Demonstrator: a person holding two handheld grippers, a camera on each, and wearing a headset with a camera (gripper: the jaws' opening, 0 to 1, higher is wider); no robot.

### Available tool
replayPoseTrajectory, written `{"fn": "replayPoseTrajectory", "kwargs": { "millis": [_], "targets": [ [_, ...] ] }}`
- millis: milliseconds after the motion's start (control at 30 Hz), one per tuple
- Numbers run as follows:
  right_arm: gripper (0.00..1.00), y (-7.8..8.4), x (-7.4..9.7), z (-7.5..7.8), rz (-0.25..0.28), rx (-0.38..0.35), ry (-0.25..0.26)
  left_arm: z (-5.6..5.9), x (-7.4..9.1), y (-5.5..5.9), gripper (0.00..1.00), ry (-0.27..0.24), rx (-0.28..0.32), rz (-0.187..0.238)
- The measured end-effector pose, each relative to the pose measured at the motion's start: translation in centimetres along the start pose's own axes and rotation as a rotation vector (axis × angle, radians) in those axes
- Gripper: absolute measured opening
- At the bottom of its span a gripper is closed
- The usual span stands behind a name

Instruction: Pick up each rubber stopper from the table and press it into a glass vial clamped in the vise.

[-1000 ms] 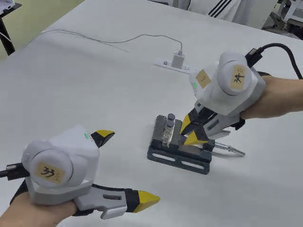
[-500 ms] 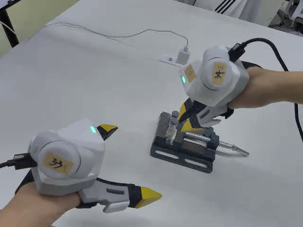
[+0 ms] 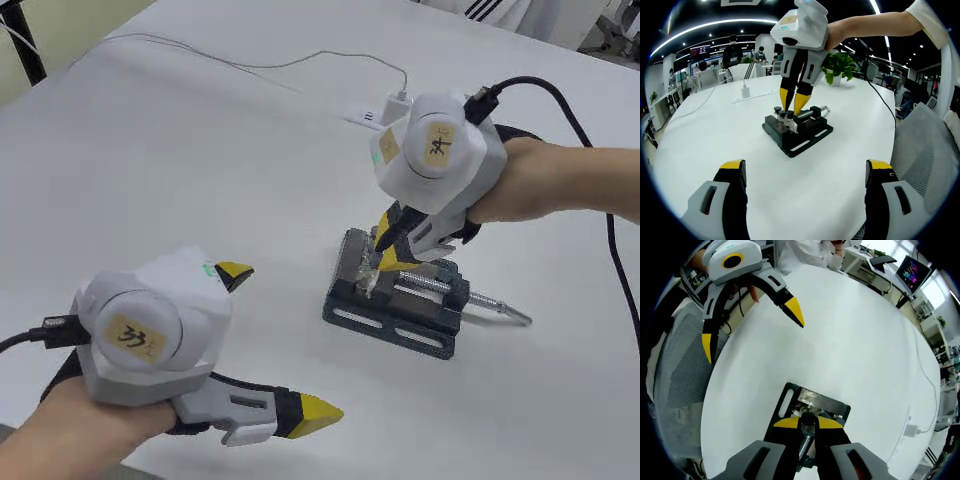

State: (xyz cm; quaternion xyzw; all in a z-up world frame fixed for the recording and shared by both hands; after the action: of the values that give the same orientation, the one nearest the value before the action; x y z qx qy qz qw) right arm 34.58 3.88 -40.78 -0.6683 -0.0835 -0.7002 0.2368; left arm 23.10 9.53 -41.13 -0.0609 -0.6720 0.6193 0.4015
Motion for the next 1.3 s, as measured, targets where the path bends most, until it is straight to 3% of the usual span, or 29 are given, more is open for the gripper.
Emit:
{"fn": "replayPoseTrajectory", "kwargs": {
  "millis": [467,867,1300],
  "targets": [
    [0.06,-0.2,0.1,-0.5,-0.009,-0.009,-0.006,0.6,-0.2,0.8,0.98,0.008,0.018,-0.009],
    [0.06,-0.5,0.3,-1.1,-0.027,-0.007,-0.006,0.4,0.0,0.9,0.97,0.003,0.027,-0.005],
    [0.05,-1.0,0.4,-1.5,-0.099,-0.02,-0.028,0.5,-0.2,0.8,0.96,0.008,0.029,-0.004]
  ]
}}
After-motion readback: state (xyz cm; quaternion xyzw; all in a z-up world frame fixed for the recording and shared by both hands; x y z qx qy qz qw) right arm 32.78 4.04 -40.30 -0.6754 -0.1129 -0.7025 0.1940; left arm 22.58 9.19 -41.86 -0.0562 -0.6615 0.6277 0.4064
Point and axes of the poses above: the centre of the closed fingertips' face, and the gripper's own axes: x roughly backward along the fingers, z roughly to its right, y roughly out of its underside, the point moved 2 cm from there along x, roughly backward along the fingers, and after that the axes turned 1 degree about -z, right-handed, at the moved point
